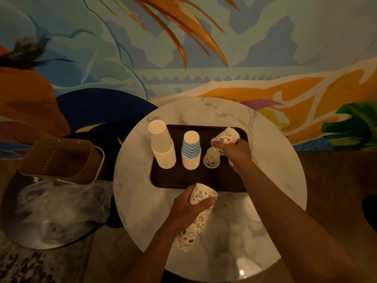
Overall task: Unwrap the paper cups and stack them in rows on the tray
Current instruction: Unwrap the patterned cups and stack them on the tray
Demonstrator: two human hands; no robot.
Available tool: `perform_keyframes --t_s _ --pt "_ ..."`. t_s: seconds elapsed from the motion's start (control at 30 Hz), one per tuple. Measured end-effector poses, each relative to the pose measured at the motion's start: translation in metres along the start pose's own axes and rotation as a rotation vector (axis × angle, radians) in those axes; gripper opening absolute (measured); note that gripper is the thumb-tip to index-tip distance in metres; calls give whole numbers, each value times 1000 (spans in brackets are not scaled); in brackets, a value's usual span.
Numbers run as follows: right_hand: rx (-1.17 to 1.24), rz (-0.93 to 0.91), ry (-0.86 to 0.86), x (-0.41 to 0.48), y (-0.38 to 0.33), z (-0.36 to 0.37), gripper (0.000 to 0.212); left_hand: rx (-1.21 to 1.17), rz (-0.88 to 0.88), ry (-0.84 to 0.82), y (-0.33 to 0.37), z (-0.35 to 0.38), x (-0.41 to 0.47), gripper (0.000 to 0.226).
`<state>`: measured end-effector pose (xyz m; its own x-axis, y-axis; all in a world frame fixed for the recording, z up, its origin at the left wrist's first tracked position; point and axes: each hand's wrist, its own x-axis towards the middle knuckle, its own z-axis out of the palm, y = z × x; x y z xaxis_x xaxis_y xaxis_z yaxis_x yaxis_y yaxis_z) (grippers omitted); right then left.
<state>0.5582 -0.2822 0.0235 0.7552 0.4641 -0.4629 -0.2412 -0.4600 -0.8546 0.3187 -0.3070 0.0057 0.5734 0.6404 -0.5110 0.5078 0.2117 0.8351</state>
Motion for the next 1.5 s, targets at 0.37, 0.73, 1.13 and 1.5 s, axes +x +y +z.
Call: perform_keyframes --t_s 0.37,0.73,1.13,1.5 --pt "-485 -234 104 17 30 37 80 -24 -42 -1 -15 -18 2 39" --pt "-544 -249 168 11 45 33 104 -25 -63 -43 -16 -18 15 48" --pt "-640 -70 -832 -75 6 -33 45 53 -32 -133 9 -13 14 35" --pt "-768 24 -978 -76 19 -34 55 272 25 -221 5 -12 4 61"
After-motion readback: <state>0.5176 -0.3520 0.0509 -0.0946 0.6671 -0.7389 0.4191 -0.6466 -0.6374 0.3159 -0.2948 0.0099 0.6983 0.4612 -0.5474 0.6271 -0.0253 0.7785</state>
